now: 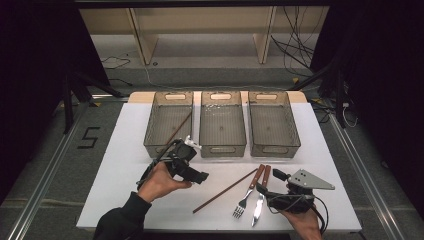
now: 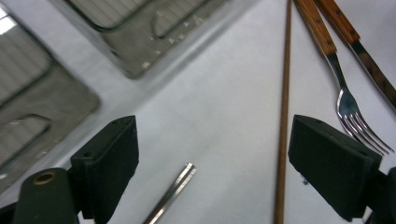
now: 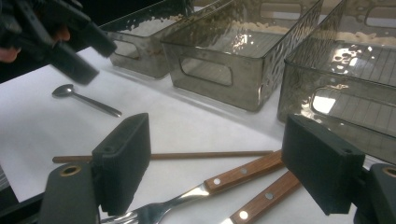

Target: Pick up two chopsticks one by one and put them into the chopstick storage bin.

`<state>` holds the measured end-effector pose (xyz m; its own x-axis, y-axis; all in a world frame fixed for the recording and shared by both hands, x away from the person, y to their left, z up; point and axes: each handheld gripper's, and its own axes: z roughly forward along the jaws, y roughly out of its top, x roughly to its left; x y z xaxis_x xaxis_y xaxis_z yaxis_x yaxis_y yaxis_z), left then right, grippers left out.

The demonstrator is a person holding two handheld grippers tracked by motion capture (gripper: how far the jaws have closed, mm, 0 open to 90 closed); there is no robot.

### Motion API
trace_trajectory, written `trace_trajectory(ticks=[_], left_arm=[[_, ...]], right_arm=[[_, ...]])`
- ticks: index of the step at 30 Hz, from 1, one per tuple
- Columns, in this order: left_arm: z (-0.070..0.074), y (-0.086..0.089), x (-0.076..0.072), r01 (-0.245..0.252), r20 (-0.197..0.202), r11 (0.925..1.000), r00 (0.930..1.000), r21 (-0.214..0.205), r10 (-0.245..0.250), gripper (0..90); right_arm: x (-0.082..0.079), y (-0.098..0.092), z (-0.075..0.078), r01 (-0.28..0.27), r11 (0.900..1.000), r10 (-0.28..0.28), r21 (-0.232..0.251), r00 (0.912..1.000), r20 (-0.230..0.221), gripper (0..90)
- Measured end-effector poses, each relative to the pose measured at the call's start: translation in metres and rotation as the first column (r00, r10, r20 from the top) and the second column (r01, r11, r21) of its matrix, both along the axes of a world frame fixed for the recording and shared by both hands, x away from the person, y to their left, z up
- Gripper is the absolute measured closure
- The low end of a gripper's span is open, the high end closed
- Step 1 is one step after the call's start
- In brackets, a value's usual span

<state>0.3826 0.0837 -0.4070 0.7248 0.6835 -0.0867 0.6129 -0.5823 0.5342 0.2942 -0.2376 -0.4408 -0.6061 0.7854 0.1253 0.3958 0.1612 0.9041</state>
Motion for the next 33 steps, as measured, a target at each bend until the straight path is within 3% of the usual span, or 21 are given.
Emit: trace_trajectory(ticks=[6, 16, 22, 33], left_arm=[[-0.013, -0.017, -0.011, 0.052, -0.053, 0.9970, 0.9974, 0.058, -0.049, 19.4], [-0.023, -0.032, -0.020, 0.096, -0.083, 0.9914, 0.9926, 0.089, -0.089, 27.6], [-0.034, -0.039, -0.024, 0.146, -0.107, 0.9800, 0.9855, 0.135, -0.132, 33.7], [-0.042, -0.046, -0.028, 0.198, -0.129, 0.9656, 0.9756, 0.168, -0.178, 50.2]], right_arm=[[-0.001, 0.001, 0.000, -0.002, 1.0000, 0.002, -0.002, 1.0000, 0.003, 24.7], [-0.001, 0.001, 0.000, -0.003, 1.0000, 0.003, -0.003, 1.0000, 0.002, 24.8], [-0.001, 0.001, 0.000, -0.004, 1.0000, 0.004, -0.005, 1.0000, 0.004, 24.8], [-0.001, 0.001, 0.000, -0.005, 0.9999, 0.005, -0.009, 1.0000, 0.003, 24.9]])
